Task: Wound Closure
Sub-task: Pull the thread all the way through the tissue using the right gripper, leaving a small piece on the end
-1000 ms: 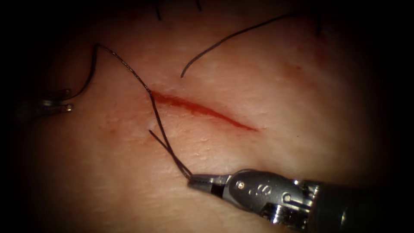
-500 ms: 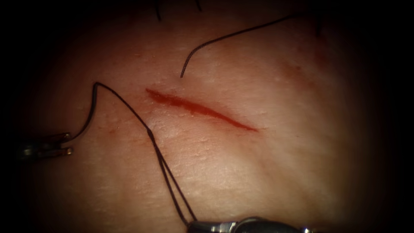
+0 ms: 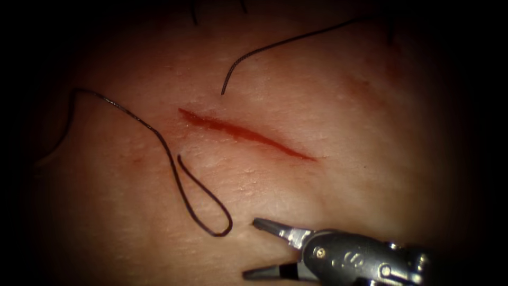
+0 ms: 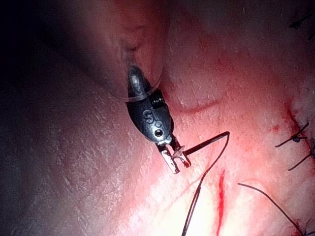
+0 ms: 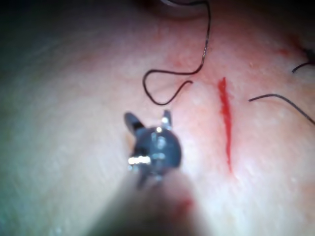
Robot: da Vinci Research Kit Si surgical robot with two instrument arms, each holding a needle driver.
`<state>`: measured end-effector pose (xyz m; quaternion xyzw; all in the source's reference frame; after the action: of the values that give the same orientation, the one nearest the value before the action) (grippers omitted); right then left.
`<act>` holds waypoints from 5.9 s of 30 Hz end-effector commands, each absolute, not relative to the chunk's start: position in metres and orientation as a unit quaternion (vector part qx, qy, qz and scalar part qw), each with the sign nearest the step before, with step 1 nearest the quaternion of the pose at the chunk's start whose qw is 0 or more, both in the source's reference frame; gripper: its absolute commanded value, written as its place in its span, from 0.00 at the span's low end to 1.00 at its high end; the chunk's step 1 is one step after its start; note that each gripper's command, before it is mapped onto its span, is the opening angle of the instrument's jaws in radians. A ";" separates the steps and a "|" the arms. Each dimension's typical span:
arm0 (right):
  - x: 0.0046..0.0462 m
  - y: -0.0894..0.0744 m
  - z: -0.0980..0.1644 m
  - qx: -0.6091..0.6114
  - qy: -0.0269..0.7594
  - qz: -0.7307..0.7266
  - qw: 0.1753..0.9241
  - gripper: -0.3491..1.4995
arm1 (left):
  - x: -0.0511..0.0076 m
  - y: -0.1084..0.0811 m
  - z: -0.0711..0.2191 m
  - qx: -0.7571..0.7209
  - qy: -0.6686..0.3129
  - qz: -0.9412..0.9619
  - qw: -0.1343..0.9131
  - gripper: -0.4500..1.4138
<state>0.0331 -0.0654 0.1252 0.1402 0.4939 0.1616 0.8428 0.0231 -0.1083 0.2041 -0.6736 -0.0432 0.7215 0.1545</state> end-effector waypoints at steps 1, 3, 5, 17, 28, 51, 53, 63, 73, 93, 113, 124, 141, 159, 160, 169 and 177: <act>0.0336 -0.065 0.126 0.142 0.497 0.161 0.841 0.83 | 0.0229 -0.109 0.204 -0.673 -0.042 0.722 0.152 0.00; 0.0335 -0.064 0.126 0.145 0.506 0.162 0.835 0.83 | 0.0236 -0.108 0.203 -0.674 -0.041 0.723 0.147 0.00; 0.0333 -0.064 0.126 0.147 0.515 0.163 0.828 0.83 | 0.0244 -0.108 0.202 -0.675 -0.036 0.722 0.147 0.00; 0.0361 -0.060 0.130 0.112 0.533 0.149 0.825 0.80 | 0.0259 -0.107 0.200 -0.677 -0.024 0.721 0.144 0.00; 0.0403 -0.059 0.137 0.093 0.523 0.125 0.838 0.78 | 0.0265 -0.105 0.199 -0.679 -0.015 0.718 0.153 0.00; 0.0470 -0.060 0.141 0.114 0.526 0.087 0.838 0.00 | 0.0248 -0.106 0.200 -0.679 -0.005 0.717 0.157 0.00; 0.0467 -0.061 0.141 0.125 0.519 0.074 0.842 0.00 | 0.0247 -0.106 0.200 -0.679 -0.004 0.717 0.157 0.00; 0.0409 -0.063 0.139 0.133 0.502 0.103 0.848 0.00 | 0.0218 -0.107 0.202 -0.688 0.003 0.711 0.144 0.00; 0.0330 -0.069 0.134 0.153 0.492 0.104 0.851 0.00 | 0.0197 -0.108 0.204 -0.691 0.005 0.708 0.144 0.00; 0.0243 -0.076 0.126 0.232 0.438 0.025 0.868 0.00 | 0.0200 -0.109 0.207 -0.692 -0.006 0.704 0.160 0.00; 0.0233 -0.075 0.128 0.181 0.450 0.084 0.870 0.78 | 0.0029 -0.105 0.210 -0.704 -0.075 0.699 0.100 0.00; 0.0205 -0.074 0.125 0.196 0.453 0.145 0.858 0.84 | -0.0023 -0.101 0.210 -0.711 -0.098 0.691 0.087 0.00; 0.0192 -0.070 0.125 0.173 0.416 0.143 0.881 0.98 | 0.0091 -0.098 0.208 -0.694 -0.061 0.709 0.108 0.00; 0.0180 -0.065 0.122 0.201 0.437 0.130 0.867 0.94 | 0.0128 -0.099 0.207 -0.690 -0.039 0.712 0.126 0.00; 0.0160 -0.065 0.122 0.182 0.388 0.119 0.896 0.94 | 0.0125 -0.099 0.207 -0.691 -0.038 0.711 0.123 0.00; 0.0101 -0.062 0.122 0.111 0.330 0.142 0.927 0.93 | 0.0113 -0.098 0.207 -0.694 -0.039 0.709 0.121 0.00; 0.0136 -0.055 0.117 0.095 0.421 0.239 0.870 0.94 | 0.0075 -0.099 0.208 -0.702 -0.047 0.703 0.103 0.00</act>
<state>0.0128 -0.0548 0.1166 0.0956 0.4266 0.2513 0.8635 0.0076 -0.0982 0.2078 -0.7026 -0.0478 0.7028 0.1005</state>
